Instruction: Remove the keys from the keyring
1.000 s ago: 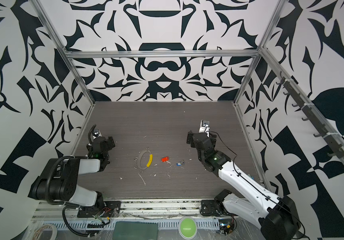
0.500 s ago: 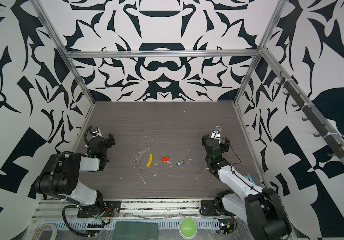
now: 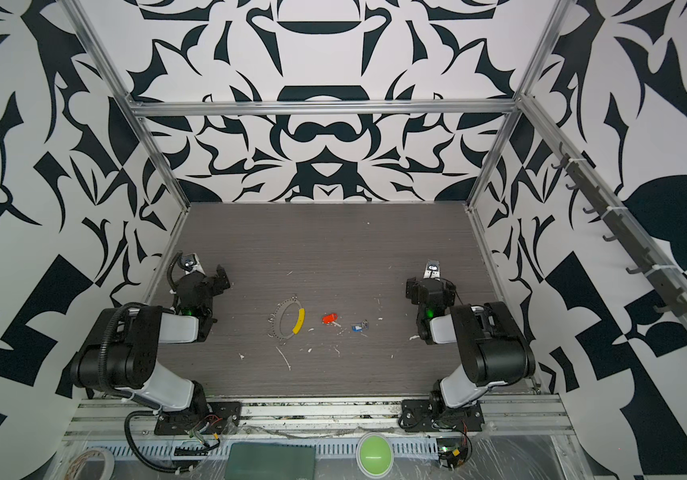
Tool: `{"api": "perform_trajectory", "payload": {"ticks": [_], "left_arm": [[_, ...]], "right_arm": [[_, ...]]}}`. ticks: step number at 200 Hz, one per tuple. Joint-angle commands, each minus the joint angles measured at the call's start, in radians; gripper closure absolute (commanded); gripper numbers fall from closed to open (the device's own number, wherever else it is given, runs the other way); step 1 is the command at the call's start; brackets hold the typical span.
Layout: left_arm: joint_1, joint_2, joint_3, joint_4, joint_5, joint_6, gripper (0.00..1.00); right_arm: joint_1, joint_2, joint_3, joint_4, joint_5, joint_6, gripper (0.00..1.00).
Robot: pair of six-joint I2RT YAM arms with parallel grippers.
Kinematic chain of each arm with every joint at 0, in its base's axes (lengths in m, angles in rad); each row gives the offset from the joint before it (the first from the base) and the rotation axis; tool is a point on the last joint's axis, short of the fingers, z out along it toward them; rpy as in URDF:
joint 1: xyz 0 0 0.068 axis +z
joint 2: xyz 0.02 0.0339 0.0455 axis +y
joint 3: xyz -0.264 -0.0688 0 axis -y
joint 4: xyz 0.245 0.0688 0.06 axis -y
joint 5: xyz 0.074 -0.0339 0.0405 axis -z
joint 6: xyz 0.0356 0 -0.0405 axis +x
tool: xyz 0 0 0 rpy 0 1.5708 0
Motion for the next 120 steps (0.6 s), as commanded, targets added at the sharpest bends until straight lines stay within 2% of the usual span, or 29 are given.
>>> {"api": "perform_trajectory", "payload": {"ticks": [1, 120], "left_arm": [[0.001, 0.005, 0.001, 0.023, 0.005, -0.004, 0.01], [0.002, 0.005, -0.002, 0.026, 0.005, -0.004, 0.01]], "right_arm": [[0.001, -0.016, 0.009, 0.083, -0.026, 0.001, 0.0], [0.001, -0.013, 0.012, 0.083, -0.021, 0.001, 0.0]]}}
